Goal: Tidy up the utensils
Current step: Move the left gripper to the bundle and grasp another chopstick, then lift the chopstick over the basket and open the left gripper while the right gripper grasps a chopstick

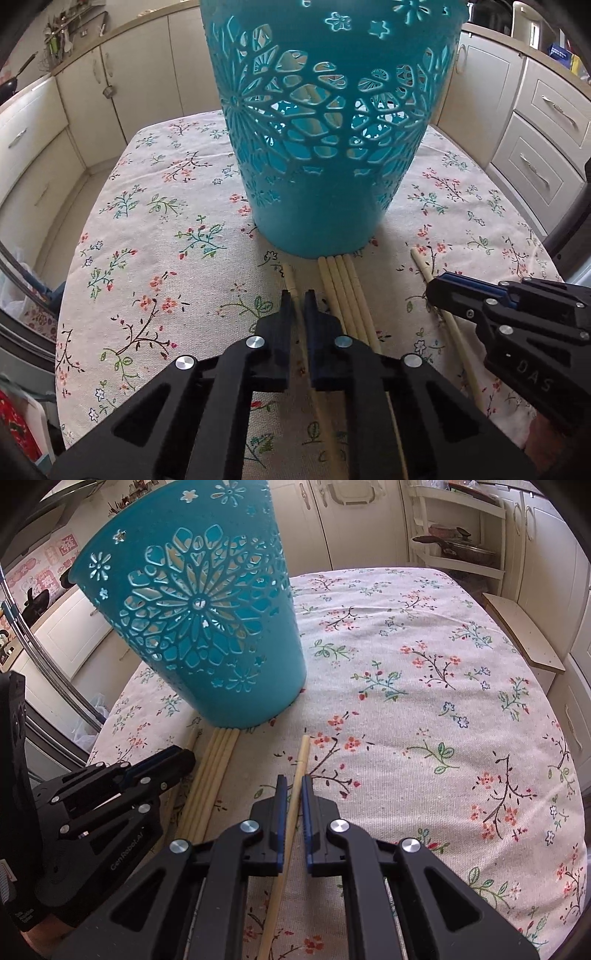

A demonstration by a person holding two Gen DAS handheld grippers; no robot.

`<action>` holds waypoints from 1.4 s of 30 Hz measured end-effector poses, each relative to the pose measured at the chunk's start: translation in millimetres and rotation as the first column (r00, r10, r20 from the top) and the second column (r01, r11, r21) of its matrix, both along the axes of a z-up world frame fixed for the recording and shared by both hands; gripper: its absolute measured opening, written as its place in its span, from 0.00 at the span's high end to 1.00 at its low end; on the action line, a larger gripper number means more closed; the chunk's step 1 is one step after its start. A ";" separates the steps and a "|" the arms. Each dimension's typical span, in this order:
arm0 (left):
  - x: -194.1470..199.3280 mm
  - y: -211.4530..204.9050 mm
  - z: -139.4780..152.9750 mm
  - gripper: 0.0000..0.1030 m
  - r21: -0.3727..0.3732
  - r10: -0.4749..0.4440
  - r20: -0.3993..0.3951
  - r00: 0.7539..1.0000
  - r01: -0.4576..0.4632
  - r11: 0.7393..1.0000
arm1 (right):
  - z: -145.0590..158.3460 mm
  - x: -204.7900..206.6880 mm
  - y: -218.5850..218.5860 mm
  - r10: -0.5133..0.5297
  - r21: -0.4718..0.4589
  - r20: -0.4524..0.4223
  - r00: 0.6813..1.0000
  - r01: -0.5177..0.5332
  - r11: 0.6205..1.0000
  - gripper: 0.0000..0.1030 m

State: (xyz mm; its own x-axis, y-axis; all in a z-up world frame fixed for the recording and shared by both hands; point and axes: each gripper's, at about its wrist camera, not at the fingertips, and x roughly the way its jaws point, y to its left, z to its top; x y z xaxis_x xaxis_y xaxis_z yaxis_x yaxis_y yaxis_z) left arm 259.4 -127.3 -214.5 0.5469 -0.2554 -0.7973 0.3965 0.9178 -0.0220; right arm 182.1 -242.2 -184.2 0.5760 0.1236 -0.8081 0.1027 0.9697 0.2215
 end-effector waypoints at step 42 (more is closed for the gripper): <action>-12.0 42.4 236.9 0.95 -0.426 -0.031 0.254 0.967 0.141 0.893 | 0.4 -4.4 8.2 0.016 0.000 0.023 1.000 -0.016 1.000 0.78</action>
State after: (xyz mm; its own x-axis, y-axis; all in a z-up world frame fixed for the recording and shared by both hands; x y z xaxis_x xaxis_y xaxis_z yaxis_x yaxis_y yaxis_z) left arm 247.4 -84.8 22.4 0.6631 -0.6027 -0.4439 0.5177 0.7976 -0.3096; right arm 177.7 -234.1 -183.9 0.5923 0.1332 -0.7946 0.0820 0.9712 0.2238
